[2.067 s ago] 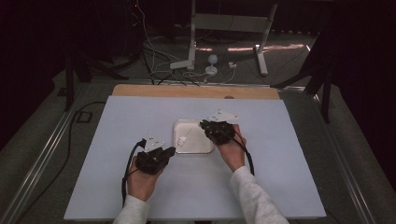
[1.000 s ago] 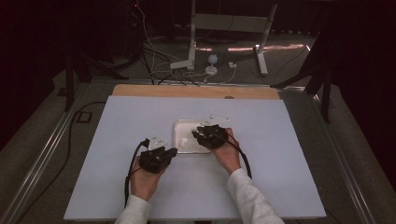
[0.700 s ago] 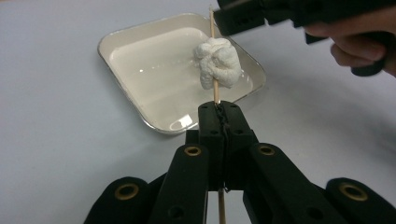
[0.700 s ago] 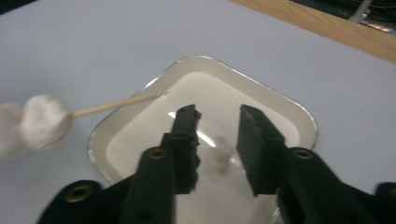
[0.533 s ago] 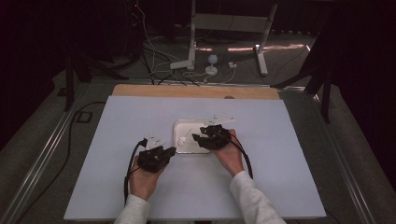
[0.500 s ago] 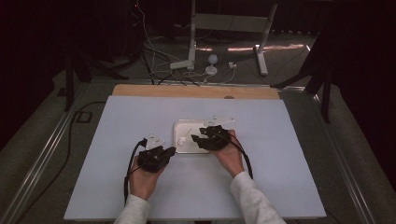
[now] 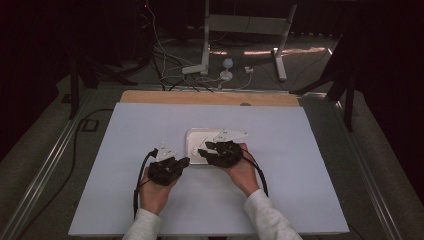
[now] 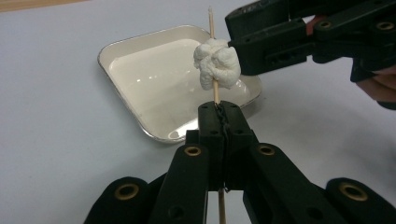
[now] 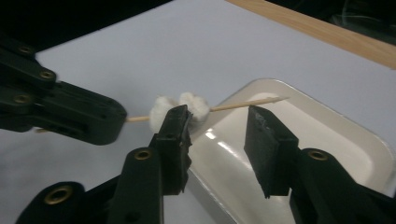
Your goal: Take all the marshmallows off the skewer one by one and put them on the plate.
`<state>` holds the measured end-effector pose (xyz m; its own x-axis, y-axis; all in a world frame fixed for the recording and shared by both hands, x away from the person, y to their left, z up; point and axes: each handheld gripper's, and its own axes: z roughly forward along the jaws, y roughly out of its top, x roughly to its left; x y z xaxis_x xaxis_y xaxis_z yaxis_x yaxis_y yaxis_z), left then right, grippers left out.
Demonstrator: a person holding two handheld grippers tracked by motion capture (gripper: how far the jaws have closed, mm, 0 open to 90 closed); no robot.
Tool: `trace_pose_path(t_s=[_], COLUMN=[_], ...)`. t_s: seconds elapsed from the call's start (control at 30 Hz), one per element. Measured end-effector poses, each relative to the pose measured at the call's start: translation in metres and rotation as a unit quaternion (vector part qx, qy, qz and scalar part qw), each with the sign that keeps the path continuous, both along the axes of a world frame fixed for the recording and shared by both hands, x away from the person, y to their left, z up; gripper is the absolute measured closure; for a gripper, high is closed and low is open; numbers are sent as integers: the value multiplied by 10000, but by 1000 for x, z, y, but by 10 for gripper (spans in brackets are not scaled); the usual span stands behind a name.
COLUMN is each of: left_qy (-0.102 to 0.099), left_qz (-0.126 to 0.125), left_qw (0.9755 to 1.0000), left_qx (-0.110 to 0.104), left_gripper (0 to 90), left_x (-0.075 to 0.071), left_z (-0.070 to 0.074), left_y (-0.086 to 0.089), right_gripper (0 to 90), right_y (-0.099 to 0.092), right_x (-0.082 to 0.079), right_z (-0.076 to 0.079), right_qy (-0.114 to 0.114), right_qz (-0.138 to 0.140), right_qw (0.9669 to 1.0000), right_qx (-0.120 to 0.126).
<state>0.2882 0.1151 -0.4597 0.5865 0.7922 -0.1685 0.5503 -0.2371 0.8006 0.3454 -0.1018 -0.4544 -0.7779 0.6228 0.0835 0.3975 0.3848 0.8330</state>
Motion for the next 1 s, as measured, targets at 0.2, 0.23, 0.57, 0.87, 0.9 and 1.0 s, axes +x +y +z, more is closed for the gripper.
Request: trace_pose_path(t_s=[0.2,0.23,0.57,0.87,0.9,1.0], left_qy=[-9,-29,-82,-87,-95,-116], left_qz=[-63,-55,-50,28,42,-37], left_qw=[10000,10000,9998,9999,9999,9998], left_qx=[56,44,-198,-88,-69,-176], left_gripper=[900,900,900,900,900,900], left_x=[-1,-1,-2,-3,-3,-6], left_z=[0,0,2,1,1,4], left_y=[-1,-2,4,-3,-3,-1], right_gripper=[647,652,733,799,807,831], right_y=[5,5,5,12,15,20], right_x=[-3,-2,3,-1,-2,-5], right_z=[1,0,-5,-5,-5,-8], right_qy=[62,66,645,307,176,-584], right_qz=[112,65,122,-70,-95,-759], right_qw=[9999,9999,9972,9994,9994,9887], right_qx=[-19,-82,362,-143,-291,-1152])
